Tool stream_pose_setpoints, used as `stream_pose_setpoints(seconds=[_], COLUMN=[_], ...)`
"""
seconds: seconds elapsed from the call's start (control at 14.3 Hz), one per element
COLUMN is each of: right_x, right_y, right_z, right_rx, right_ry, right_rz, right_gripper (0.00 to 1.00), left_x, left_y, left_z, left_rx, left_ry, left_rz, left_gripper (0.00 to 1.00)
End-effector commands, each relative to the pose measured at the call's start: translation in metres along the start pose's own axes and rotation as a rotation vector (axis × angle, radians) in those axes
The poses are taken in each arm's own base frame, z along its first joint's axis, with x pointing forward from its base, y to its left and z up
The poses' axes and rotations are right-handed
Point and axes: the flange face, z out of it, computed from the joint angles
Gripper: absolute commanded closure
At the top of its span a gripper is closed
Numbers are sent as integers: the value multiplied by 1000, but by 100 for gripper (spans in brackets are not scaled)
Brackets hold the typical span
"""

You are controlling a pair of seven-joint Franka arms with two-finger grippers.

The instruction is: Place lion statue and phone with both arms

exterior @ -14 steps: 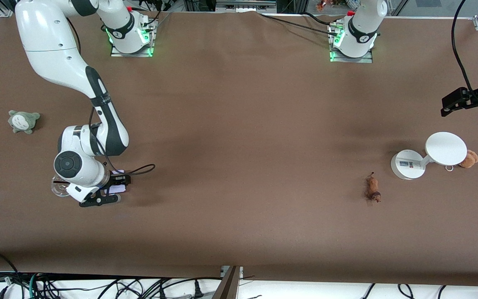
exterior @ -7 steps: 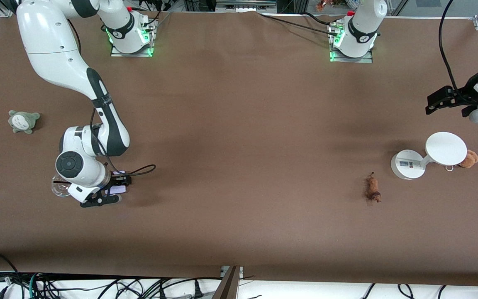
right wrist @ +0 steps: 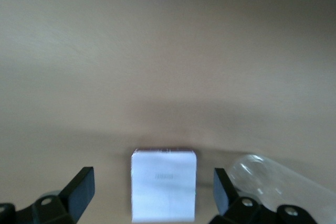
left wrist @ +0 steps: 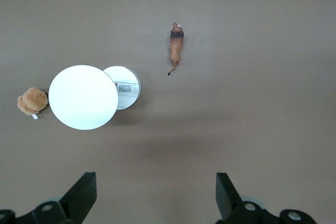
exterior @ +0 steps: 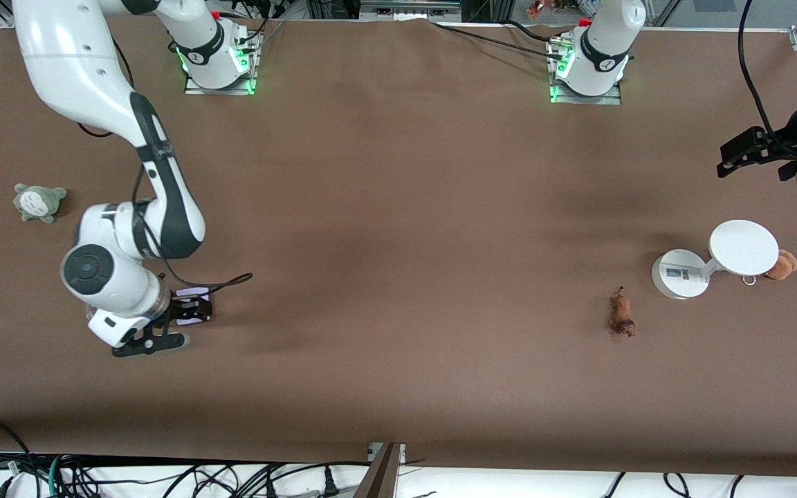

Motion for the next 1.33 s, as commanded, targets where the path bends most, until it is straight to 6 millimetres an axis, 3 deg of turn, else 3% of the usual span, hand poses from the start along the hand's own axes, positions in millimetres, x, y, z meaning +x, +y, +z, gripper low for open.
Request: stream_pose_setpoints(seconds=[0.0,0.28,0.56,0.91,1.12,1.26], right_x=[-3,-28,-61,-103,-130,-139], right_y=[1,10,19,21,52,60], right_z=[-84,-182,-249,-297,-326,-326], right_rx=[22,33,35,55,61,81], right_ry=[-52,-71,-87,-109,-65,-82], right_rz=[-7,4,24,15,70,83], right_gripper=[0,0,0,0,0,0], left_x=[-6,-4,7,16,17,20], left_y=[4,7,13,12,12,12], left_z=[-3,-5,-17,-18,-17,-12], left_rx=[-23,-44,-49,-49,-46,-46], left_ry=[4,12,41,32,32,24], left_rz=[-2,-5,5,6,5,7], left_gripper=[0,0,0,0,0,0])
